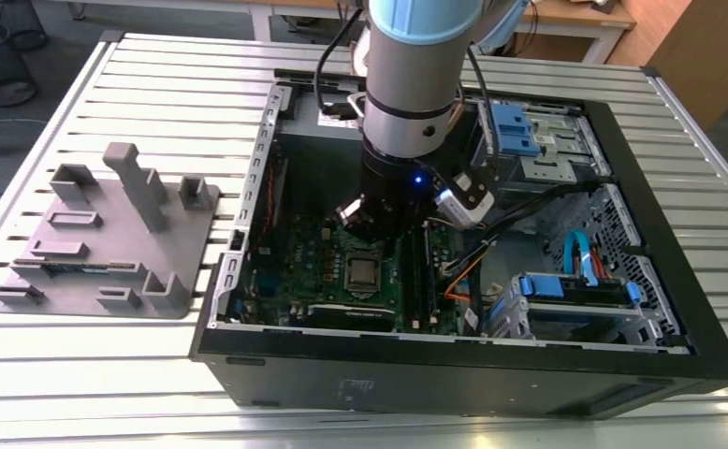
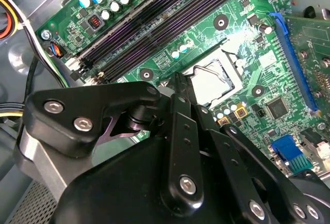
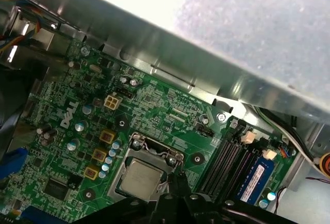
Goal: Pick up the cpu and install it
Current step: 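Install the first cpu locking lever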
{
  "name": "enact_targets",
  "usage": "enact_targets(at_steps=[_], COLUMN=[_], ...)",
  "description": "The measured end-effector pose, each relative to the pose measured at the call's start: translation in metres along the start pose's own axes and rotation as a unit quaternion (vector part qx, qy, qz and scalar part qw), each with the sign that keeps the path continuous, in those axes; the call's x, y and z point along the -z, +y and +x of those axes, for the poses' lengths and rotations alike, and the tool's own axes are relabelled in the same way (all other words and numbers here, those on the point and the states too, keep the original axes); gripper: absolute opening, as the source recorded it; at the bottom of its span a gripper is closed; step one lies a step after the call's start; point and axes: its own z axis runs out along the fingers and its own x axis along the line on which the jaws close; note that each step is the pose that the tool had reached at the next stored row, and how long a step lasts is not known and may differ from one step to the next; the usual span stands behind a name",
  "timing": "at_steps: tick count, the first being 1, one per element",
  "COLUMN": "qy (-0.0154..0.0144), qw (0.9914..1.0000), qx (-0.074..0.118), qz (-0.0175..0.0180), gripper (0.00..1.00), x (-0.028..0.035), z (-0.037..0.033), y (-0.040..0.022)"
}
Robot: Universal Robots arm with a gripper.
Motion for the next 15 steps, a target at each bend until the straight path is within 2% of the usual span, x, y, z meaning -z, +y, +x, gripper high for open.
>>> enact_targets(at_steps=[5, 15], qy=[0.0012, 0.0014], qw=[0.99992, 0.99990], qx=[-0.012, -0.014], qz=[0.0007, 0.0007], gripper=[0.11, 0.11], x=[-0.0011, -0.0011], z=[0.0003, 0.0003], y=[-0.0006, -0.0007])
